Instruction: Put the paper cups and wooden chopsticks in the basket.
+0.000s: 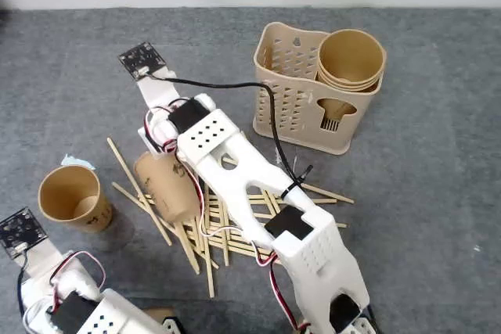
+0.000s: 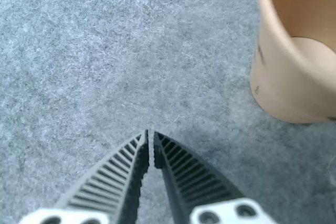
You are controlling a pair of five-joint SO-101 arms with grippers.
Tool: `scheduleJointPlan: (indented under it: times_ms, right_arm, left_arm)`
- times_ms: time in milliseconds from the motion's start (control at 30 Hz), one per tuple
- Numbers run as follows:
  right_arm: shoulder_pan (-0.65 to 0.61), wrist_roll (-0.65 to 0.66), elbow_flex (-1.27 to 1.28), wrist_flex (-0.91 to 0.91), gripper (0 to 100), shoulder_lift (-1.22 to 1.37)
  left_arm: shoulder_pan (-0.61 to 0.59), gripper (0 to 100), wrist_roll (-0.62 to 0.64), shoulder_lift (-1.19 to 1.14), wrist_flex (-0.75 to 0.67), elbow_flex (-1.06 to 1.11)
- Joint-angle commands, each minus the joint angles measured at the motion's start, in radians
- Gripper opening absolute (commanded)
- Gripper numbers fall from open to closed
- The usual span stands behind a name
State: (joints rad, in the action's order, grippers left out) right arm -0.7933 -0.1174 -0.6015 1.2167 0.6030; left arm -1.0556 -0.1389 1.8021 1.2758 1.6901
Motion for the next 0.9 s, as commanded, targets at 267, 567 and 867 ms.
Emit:
scheduleJointPlan:
  times_ms: [267,567,867]
  right_arm:
    - [0.01,0.084,-0.259,0.527,18.0,-0.016]
    - [0.027,0.166,-0.232,0.579,18.0,-0.079]
    - [-0.018,0.338,-0.209,0.578,18.0,-0.17]
  left_arm:
    - [-0.005,2,-0.005,0.017,-0.014,-0.007]
    - [-0.005,2,-0.005,0.017,-0.014,-0.007]
    - [-0.005,2,-0.005,0.017,-0.014,-0.007]
